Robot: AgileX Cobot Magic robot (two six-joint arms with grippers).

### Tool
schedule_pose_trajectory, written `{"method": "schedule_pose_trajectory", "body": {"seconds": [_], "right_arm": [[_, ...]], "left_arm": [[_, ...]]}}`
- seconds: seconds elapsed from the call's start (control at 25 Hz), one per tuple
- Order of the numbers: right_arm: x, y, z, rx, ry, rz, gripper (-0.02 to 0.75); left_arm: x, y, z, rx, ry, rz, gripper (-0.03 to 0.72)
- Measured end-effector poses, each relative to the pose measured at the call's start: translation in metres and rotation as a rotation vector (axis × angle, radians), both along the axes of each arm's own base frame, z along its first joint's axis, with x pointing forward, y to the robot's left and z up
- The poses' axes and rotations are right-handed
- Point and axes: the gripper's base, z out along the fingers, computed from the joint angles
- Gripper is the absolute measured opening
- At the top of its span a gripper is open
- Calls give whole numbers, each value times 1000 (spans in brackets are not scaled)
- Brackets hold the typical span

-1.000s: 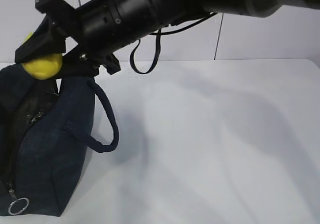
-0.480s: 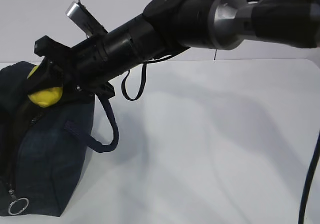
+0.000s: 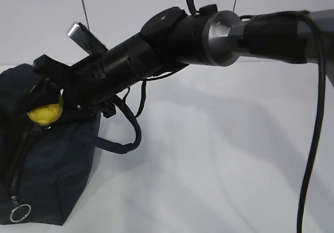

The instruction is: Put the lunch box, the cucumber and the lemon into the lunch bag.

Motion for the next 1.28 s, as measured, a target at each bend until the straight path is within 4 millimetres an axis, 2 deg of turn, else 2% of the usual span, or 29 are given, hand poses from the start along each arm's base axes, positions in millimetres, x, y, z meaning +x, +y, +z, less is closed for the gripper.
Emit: {"method": "schedule_pose_trajectory", "body": {"seconds": [0.28,0.88,1.12,1.28], "right_arm": [[0,0,0,-1,22,-7,481],[-7,-2,3,13,46,81,482],[-12,-1,10,95,47,157,482],[-15,-4,17,74,3,187,482]], "left_arm": [[0,0,0,0,0,0,-4],[0,0,0,-1,1,-1,-4],[0,0,0,4,1,-5,-4],[0,0,0,5,0,-6,-4]]}}
